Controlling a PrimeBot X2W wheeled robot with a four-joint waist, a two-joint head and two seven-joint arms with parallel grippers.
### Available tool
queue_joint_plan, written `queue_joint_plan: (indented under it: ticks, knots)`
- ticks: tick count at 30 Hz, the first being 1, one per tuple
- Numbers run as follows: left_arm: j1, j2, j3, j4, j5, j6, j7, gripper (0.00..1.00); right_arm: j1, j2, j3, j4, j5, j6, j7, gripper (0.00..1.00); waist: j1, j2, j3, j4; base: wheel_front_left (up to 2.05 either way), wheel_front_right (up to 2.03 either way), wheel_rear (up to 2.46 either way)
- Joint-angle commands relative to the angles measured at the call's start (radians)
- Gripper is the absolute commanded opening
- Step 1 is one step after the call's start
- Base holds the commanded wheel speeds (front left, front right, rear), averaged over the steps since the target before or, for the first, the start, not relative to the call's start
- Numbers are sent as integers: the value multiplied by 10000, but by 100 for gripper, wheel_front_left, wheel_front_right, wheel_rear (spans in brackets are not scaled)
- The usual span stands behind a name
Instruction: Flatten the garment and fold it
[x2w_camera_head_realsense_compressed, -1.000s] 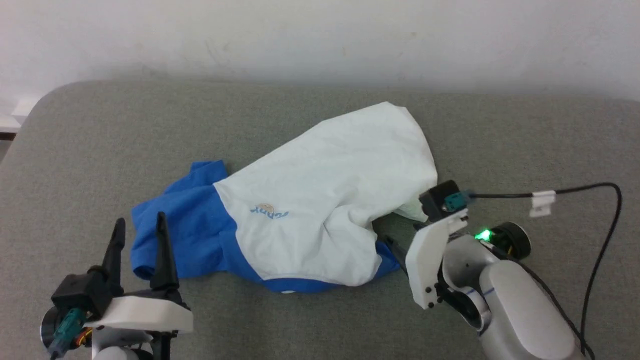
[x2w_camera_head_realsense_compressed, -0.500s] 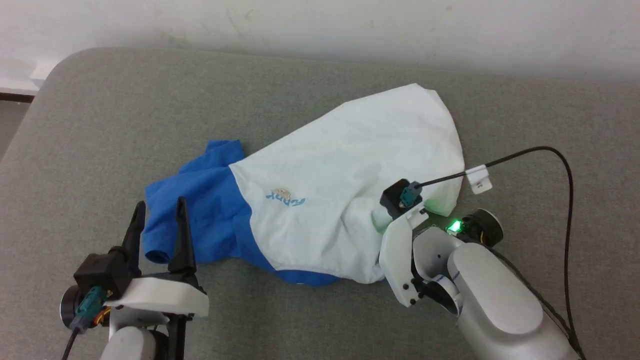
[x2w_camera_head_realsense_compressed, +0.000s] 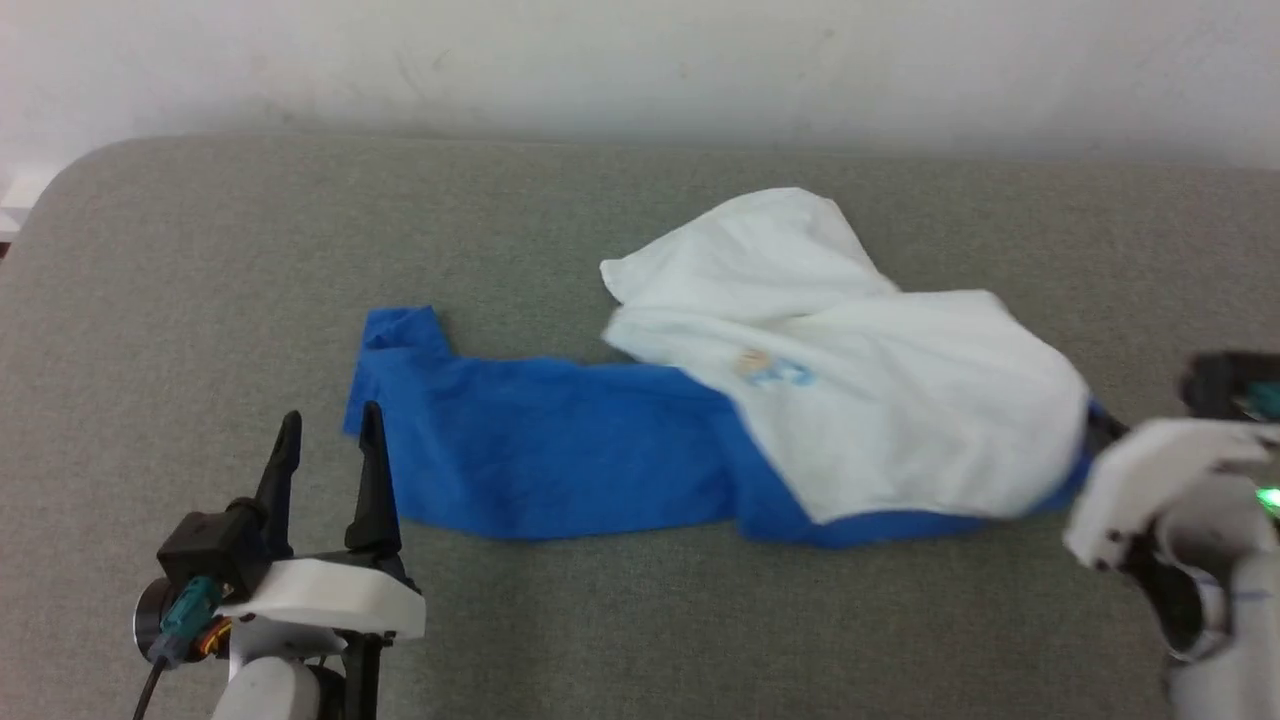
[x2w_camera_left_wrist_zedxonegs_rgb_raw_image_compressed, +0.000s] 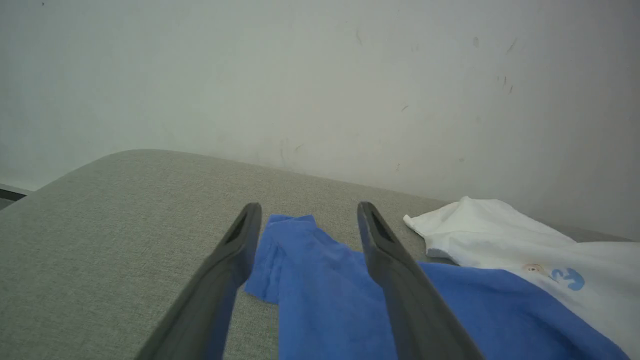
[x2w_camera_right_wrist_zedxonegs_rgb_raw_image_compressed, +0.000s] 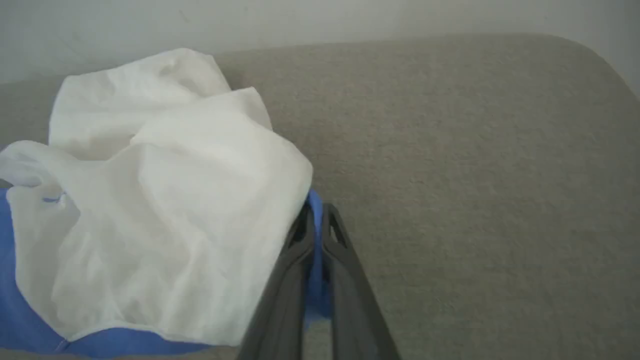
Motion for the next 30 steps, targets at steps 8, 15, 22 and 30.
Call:
queue_joint_plan:
  ticks: [8, 15, 22, 30]
  knots:
    - [-138, -25, -78, 326, -187, -212, -48, 100, 1142, 42, -979, -94, 902, -21, -187, 100, 0, 0, -164, -255, 0, 0, 0]
    - [-192, -147, -211, 311, -388, -318, 84, 100, 1550, 43, -1620, -239, 1597, -21, -1930, 100, 0, 0, -367, -218, 0, 0, 0]
    - [-2099, -409, -1101, 768, -624, -859, 1901, 100, 1641, 44, -1778, -407, 1669, -21, -2386, 100, 0, 0, -147, -404, 0, 0, 0]
    - [-5682, -688, -2547, 3338, -427, -1152, 6123, 100, 1175, 44, -1156, -517, 1946, -21, -2370, 100, 0, 0, 691, -1370, 0, 0, 0]
